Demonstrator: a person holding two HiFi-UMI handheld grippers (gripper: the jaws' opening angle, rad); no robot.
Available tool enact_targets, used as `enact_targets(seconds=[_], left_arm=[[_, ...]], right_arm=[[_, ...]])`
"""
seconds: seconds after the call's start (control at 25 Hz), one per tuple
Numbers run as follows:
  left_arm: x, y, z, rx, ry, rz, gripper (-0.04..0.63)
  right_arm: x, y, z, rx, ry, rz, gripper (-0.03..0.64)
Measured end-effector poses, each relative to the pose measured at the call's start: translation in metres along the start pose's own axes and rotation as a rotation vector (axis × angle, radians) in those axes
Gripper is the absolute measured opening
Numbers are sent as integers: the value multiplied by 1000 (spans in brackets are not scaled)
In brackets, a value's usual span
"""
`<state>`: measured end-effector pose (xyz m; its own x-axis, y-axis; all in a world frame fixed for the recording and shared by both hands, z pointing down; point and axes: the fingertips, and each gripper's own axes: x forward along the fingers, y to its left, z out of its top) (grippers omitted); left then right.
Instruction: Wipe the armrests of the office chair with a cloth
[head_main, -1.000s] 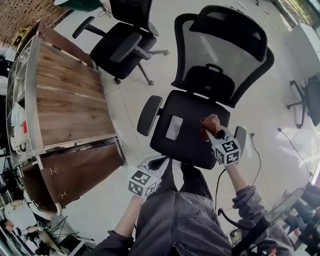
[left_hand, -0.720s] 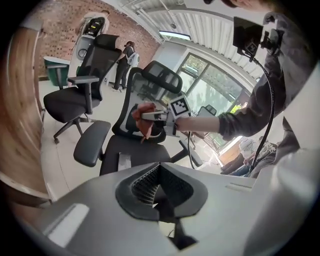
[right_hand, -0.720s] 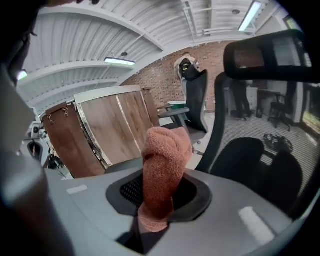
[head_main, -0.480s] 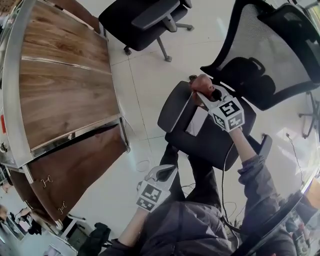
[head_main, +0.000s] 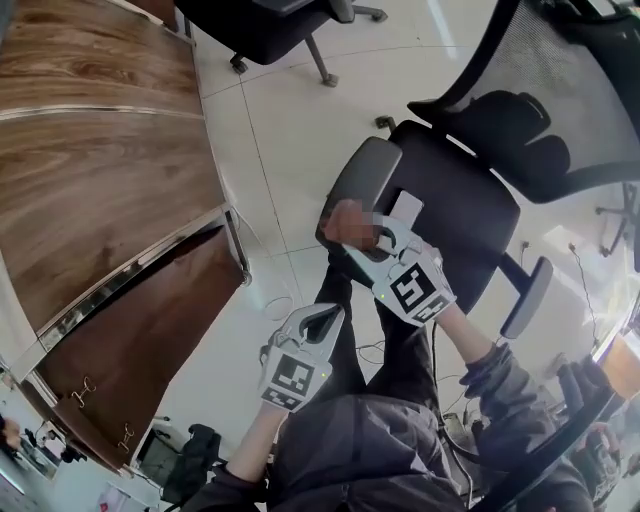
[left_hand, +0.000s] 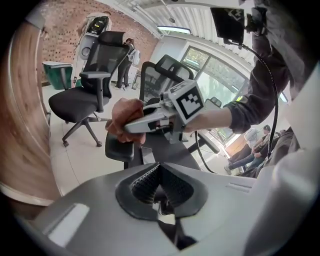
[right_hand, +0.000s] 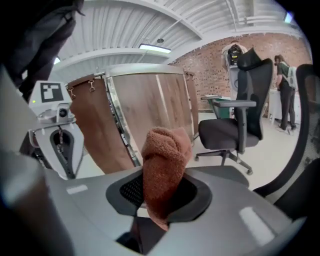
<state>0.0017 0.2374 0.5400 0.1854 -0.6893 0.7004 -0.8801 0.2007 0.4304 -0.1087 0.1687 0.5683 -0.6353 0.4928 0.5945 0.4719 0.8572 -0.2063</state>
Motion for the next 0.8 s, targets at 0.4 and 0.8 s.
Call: enact_targets(seconds=[0.4,0.8], left_arm=[[10,-18,-5,29,53,-57,11],[-1,-11,1,38,30,-38,11]], right_arm=[[4,3,-10,-41,-27,38,97],[-2,-184,-15,90,13,-234,97]])
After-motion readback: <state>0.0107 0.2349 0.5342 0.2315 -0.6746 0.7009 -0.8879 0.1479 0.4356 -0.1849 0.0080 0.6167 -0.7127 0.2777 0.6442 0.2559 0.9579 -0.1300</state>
